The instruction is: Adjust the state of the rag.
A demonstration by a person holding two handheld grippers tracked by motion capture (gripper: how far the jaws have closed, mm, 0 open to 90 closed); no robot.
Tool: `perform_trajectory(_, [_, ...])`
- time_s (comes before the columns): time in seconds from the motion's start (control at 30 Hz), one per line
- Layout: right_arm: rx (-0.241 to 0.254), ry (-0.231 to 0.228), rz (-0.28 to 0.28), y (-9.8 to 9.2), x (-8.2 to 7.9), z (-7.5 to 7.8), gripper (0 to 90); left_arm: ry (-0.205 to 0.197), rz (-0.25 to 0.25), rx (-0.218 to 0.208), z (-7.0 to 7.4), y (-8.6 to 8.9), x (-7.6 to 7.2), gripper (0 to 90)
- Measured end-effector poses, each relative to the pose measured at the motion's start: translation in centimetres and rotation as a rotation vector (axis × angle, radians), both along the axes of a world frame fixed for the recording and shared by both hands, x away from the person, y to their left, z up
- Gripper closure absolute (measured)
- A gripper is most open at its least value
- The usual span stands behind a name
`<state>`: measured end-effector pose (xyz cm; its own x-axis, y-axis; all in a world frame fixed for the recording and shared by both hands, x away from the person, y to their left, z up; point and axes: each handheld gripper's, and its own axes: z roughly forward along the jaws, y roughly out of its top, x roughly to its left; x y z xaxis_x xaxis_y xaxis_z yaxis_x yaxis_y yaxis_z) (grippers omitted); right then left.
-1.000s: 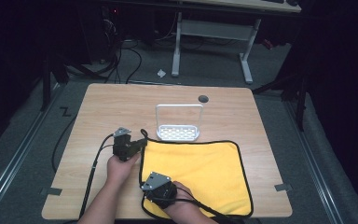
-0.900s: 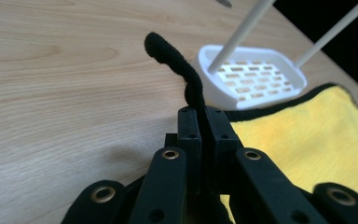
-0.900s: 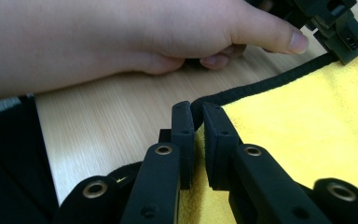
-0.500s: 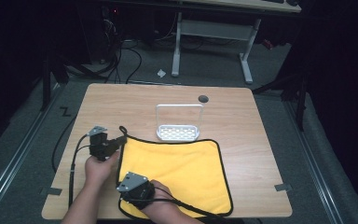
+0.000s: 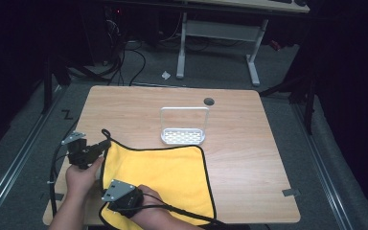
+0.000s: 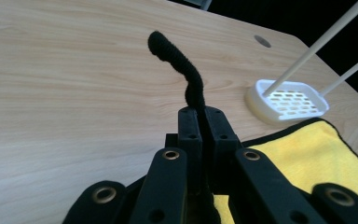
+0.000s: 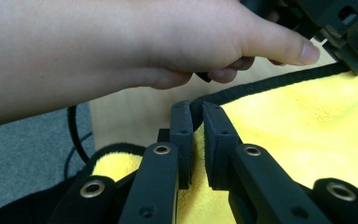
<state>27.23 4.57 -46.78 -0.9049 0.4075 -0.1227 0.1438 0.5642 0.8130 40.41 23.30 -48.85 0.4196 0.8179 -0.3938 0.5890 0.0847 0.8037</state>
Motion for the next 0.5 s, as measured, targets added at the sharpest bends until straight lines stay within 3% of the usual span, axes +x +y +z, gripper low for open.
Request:
perform_trajectory(0.27, [0.023, -0.027, -0.112, -7.0, -0.4, 1.0, 83.8, -0.010, -0.020, 0.011, 0.0, -7.0, 0.7, 86.3])
perform_trajectory(0.5, [0.019, -0.012, -0.225, -14.1, -0.6, 0.2, 83.8, -0.002, -0.061, 0.046, -0.5, -13.2, 1.2, 86.1])
